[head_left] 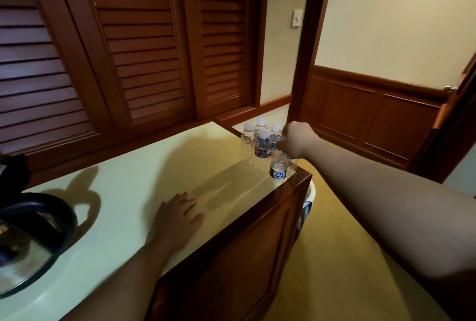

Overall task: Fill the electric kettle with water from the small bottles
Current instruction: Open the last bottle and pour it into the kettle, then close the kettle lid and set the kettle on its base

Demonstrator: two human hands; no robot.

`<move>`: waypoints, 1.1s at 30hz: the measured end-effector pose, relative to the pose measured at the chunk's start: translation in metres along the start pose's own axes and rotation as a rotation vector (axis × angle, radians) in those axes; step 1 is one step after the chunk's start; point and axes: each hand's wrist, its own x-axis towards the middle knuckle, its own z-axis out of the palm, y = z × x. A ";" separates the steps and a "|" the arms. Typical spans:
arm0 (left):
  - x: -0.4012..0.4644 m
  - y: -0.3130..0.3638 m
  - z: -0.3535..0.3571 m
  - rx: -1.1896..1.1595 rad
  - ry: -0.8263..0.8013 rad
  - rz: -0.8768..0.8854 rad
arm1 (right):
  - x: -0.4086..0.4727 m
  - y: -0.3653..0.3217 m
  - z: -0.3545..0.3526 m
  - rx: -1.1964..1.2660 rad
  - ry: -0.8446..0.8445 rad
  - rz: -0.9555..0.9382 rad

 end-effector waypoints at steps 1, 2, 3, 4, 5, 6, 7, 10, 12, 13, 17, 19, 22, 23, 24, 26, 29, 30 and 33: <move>0.000 0.000 0.000 -0.002 0.003 0.000 | -0.001 0.000 -0.001 -0.008 0.003 -0.003; 0.000 0.000 0.001 0.000 0.004 -0.001 | -0.002 0.001 -0.001 -0.016 0.007 -0.009; -0.001 0.001 0.000 0.009 0.006 -0.001 | -0.003 0.001 -0.002 -0.029 0.014 -0.020; -0.002 0.001 0.000 0.008 0.007 -0.001 | -0.006 0.000 -0.002 -0.042 0.025 -0.034; -0.003 0.002 -0.001 0.005 0.009 -0.002 | -0.009 0.000 -0.002 -0.056 0.043 -0.048; -0.003 0.001 -0.001 0.000 0.010 -0.002 | -0.012 -0.002 -0.002 -0.074 0.066 -0.061; -0.003 0.000 -0.001 -0.010 0.008 -0.005 | -0.017 -0.003 -0.001 -0.098 0.095 -0.078; -0.004 0.001 -0.002 -0.050 -0.001 -0.014 | -0.031 -0.008 0.003 -0.152 0.165 -0.137; -0.006 0.003 -0.004 -0.055 0.000 -0.025 | -0.043 -0.013 0.007 -0.146 0.196 -0.184; -0.010 0.003 -0.005 -0.077 -0.005 -0.028 | -0.050 -0.017 0.010 -0.122 0.220 -0.210; -0.035 -0.006 -0.018 -0.266 0.000 -0.008 | -0.080 -0.042 0.025 0.063 0.202 -0.319; -0.050 -0.016 -0.027 -0.239 0.004 0.028 | -0.095 -0.060 0.036 0.105 0.130 -0.395; -0.076 -0.039 -0.046 -0.146 0.100 0.072 | -0.115 -0.095 0.056 0.170 0.057 -0.491; -0.086 -0.048 -0.054 -0.147 0.124 0.066 | -0.122 -0.108 0.062 0.194 0.035 -0.517; -0.097 -0.058 -0.062 -0.148 0.153 0.069 | -0.128 -0.121 0.068 0.217 0.011 -0.542; -0.120 -0.078 -0.077 -0.138 0.193 0.064 | -0.141 -0.148 0.078 0.252 -0.029 -0.591; -0.155 -0.102 -0.099 -0.145 0.278 0.051 | -0.158 -0.190 0.089 0.272 -0.086 -0.649; -0.167 -0.110 -0.106 -0.155 0.314 0.042 | -0.163 -0.205 0.090 0.277 -0.100 -0.660; -0.193 -0.132 -0.124 -0.187 0.423 -0.001 | -0.176 -0.244 0.092 0.330 -0.107 -0.695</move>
